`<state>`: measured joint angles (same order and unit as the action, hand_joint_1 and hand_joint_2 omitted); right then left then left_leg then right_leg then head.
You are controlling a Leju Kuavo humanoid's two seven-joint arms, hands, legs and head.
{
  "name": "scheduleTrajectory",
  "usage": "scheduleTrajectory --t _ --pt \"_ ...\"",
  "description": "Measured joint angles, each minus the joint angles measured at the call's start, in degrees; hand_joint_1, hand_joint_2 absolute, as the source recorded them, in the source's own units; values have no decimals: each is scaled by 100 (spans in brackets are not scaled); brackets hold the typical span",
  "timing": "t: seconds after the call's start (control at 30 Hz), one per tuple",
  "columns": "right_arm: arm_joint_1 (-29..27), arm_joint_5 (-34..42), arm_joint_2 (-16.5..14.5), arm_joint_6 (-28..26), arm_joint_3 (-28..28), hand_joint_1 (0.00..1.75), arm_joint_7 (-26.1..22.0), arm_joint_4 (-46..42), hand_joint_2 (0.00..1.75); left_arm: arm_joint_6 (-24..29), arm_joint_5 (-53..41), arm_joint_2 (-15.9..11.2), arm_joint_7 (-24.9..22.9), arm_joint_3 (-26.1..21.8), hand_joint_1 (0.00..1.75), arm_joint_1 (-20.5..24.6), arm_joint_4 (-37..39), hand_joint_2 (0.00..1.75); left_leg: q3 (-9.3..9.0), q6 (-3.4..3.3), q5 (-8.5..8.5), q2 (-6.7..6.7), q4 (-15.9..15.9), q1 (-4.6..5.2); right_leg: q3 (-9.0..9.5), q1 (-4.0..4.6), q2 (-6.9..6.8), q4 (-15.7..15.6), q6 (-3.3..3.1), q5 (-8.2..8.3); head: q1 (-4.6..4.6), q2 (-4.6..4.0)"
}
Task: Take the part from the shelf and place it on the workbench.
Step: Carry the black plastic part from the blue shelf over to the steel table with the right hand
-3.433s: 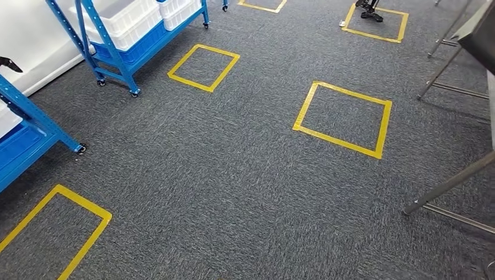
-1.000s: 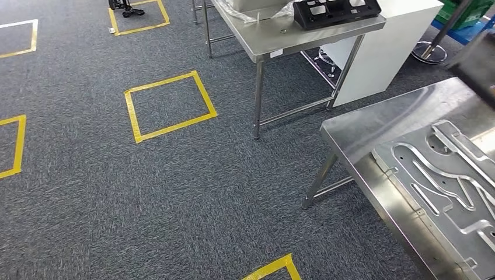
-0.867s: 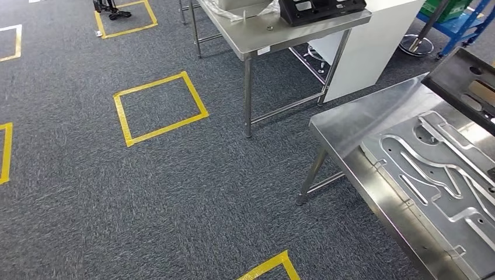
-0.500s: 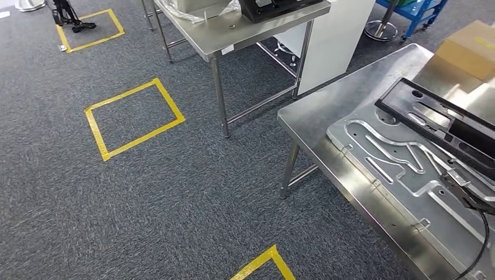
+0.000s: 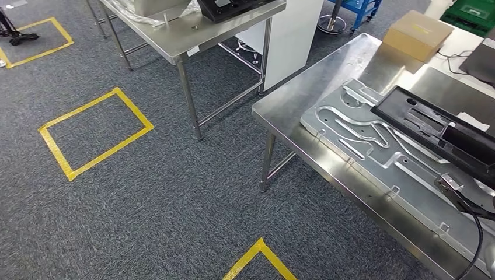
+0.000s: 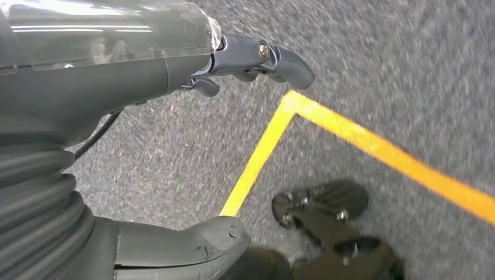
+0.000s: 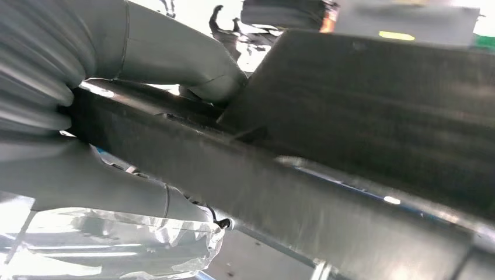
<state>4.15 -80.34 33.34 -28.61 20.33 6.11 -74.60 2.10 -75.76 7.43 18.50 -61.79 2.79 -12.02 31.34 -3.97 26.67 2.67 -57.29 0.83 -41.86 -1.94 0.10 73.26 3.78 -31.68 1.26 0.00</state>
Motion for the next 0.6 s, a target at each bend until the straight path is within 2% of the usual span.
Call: scheduleTrajectory --t 0.03,0.07,0.13,0.17,0.2,0.27,0.3,0.33,0.4,0.43,0.47,0.5,0.53,0.6 --pt "9 -27 -13 5 -24 175 -2 22 175 -2 -1 0 0 0 0 -1 0 175 8 7 9 72 -14 1 121 0 -22 -183 6 131 1 0" --pt "29 -74 -29 7 -50 175 -1 47 175 -3 -3 1 1 0 0 1 0 175 12 20 23 143 -35 1 337 2 -83 -539 7 314 1 0" --pt "103 -213 -79 -12 -122 175 32 114 175 -7 -8 3 8 -1 0 10 1 175 13 66 62 280 -82 21 722 43 -346 -1234 -46 525 1 0" --pt "141 -295 -115 -30 -171 175 64 157 175 -7 -11 4 11 -2 0 15 1 175 11 95 79 340 -101 33 811 67 -446 -1409 -84 555 1 0" --pt "172 -372 -149 -54 -222 175 106 206 175 -6 -16 4 15 -3 0 22 2 175 6 124 91 399 -107 43 817 91 -488 -1455 -127 538 1 0" --pt "193 -480 -202 -113 -311 175 179 299 175 -3 -31 4 16 -6 0 35 2 175 -5 184 110 493 -107 48 797 85 -379 -1471 -199 579 0 0" --pt "194 -505 -216 -144 -341 175 210 339 175 -1 -38 3 18 -7 0 40 2 175 4 218 154 445 -149 40 791 71 -327 -1491 -233 599 0 0" --pt "198 -516 -232 -173 -365 175 232 372 175 2 -43 3 20 -9 0 41 2 175 57 250 261 316 -291 25 786 50 -283 -1511 -268 622 -5 0" --pt "199 -522 -276 -211 -402 175 256 413 175 21 -39 2 45 -16 0 25 2 175 322 303 632 -42 -918 -19 767 32 -207 -1525 -313 649 -13 0" --pt "184 -525 -308 -220 -417 175 258 421 175 32 -20 2 78 -27 0 12 2 175 501 316 816 -152 -1315 -33 754 33 -163 -1520 -326 654 -18 0" --pt "146 -532 -345 -221 -430 175 255 418 175 37 11 2 132 -44 0 -2 2 175 640 323 914 -199 -1614 -40 746 39 -121 -1513 -331 656 -18 0" --pt "88 -543 -383 -219 -441 175 250 406 175 33 45 2 200 -65 0 -14 2 175 696 322 900 -215 -1727 -42 741 47 -80 -1504 -333 657 -18 0" --pt "25 -556 -419 -214 -450 175 242 386 175 24 74 2 270 -89 0 -22 2 175 657 314 784 -218 -1630 -42 739 53 -45 -1494 -332 656 -18 0" --pt "-87 -586 -491 -209 -470 175 229 341 175 13 95 1 374 -126 0 -28 2 175 321 269 386 -239 -894 -41 735 61 15 -1473 -326 653 -17 0"
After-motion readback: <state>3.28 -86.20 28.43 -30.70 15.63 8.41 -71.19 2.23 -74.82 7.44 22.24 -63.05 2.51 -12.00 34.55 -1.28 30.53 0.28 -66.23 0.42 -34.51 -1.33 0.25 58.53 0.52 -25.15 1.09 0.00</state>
